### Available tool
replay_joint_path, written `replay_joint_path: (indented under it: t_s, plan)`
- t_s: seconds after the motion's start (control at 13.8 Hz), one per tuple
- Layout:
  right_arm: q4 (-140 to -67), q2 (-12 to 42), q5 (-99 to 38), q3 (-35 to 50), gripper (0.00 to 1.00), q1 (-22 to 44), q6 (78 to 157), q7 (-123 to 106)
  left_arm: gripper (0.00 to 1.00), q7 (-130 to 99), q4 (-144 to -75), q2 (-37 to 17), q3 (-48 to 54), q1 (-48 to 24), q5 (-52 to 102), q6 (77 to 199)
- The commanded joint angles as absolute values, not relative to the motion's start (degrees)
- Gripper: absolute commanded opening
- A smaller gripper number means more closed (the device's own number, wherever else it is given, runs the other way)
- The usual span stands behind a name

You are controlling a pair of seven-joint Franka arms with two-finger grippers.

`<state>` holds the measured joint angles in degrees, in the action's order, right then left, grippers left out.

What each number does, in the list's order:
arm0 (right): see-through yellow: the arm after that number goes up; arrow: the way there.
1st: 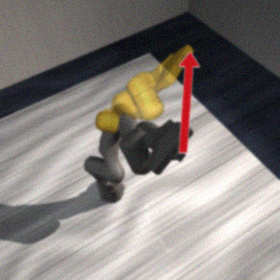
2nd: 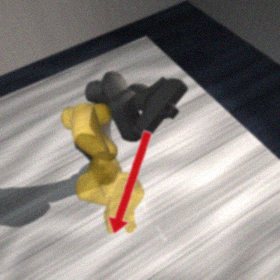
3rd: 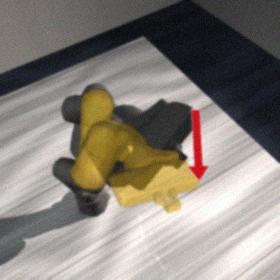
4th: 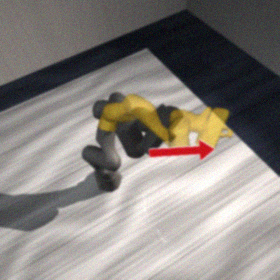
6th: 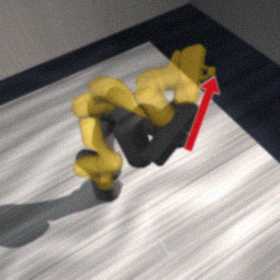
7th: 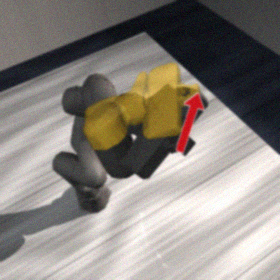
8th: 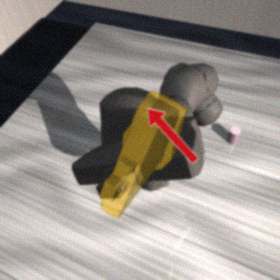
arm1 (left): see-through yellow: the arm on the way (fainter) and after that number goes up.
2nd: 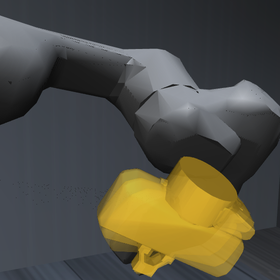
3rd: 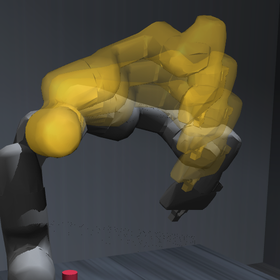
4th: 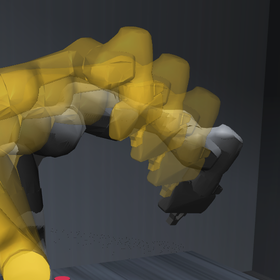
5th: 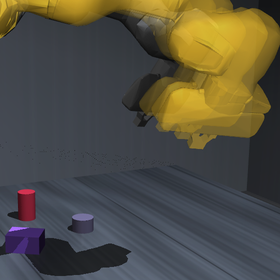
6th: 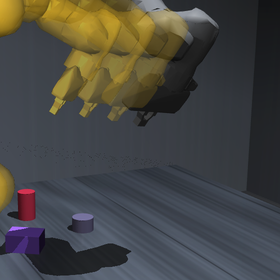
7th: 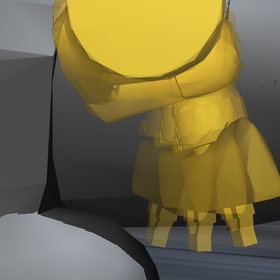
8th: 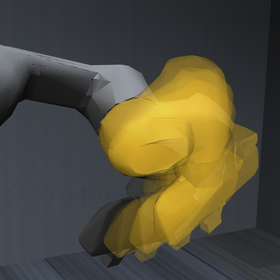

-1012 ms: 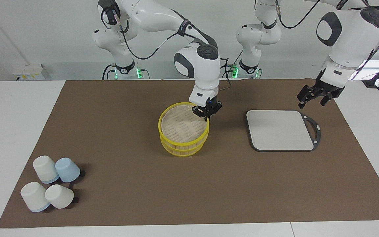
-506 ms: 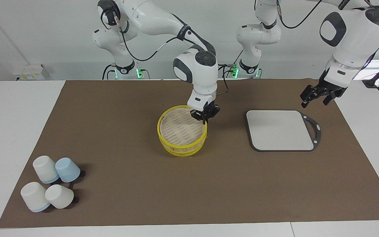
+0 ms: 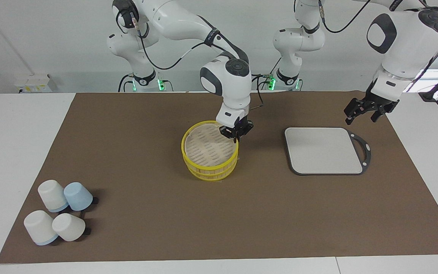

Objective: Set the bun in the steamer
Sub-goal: 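Lower the yellow lid onto the steamer with the right gripper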

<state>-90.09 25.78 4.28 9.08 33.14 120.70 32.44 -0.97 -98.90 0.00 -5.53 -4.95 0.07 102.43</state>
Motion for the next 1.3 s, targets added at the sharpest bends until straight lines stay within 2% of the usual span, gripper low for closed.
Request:
replay_joint_path:
  t_s: [0.0,0.36,0.58,0.65,0.8,0.87,0.94,1.08,1.23]
  plan:
    - [-92.99,24.00,4.92,9.32,0.02,33.22,123.13,35.06,1.00,-1.14,-98.35,1.41,-5.71,-4.83,-0.18,99.94]
    - [-93.60,23.73,4.92,9.32,0.10,33.13,122.44,35.33,1.00,-1.05,-95.55,0.18,-6.15,-5.27,0.17,97.84]
    - [-93.69,23.47,4.92,9.32,0.23,32.96,121.47,35.33,1.00,-0.97,-93.43,-0.44,-6.42,-5.19,0.09,95.19]
    - [-93.78,23.47,4.92,9.32,0.29,32.96,121.20,35.33,1.00,-0.97,-93.60,-0.18,-6.24,-5.01,0.09,94.92]
    - [-93.61,23.38,4.92,9.32,0.66,32.87,121.11,35.33,1.00,-0.97,-94.30,0.09,-6.15,-4.83,0.09,94.83]
    - [-93.43,23.47,4.92,9.32,0.76,32.78,121.20,35.33,1.00,-0.88,-94.39,-0.17,-6.15,-4.66,0.09,94.75]
    - [-92.82,23.47,4.92,9.32,0.81,32.44,121.20,35.33,1.00,-0.88,-94.48,-0.18,-5.98,-4.66,0.09,94.66]
    - [-91.41,22.42,4.83,9.14,1.00,30.16,120.15,34.72,1.00,-0.88,-94.31,-0.26,-5.80,-4.57,0.09,94.31]
    - [-91.41,18.83,4.83,9.14,1.00,26.21,117.36,34.19,1.00,-0.79,-94.39,-0.09,-5.80,-4.57,0.17,93.17]
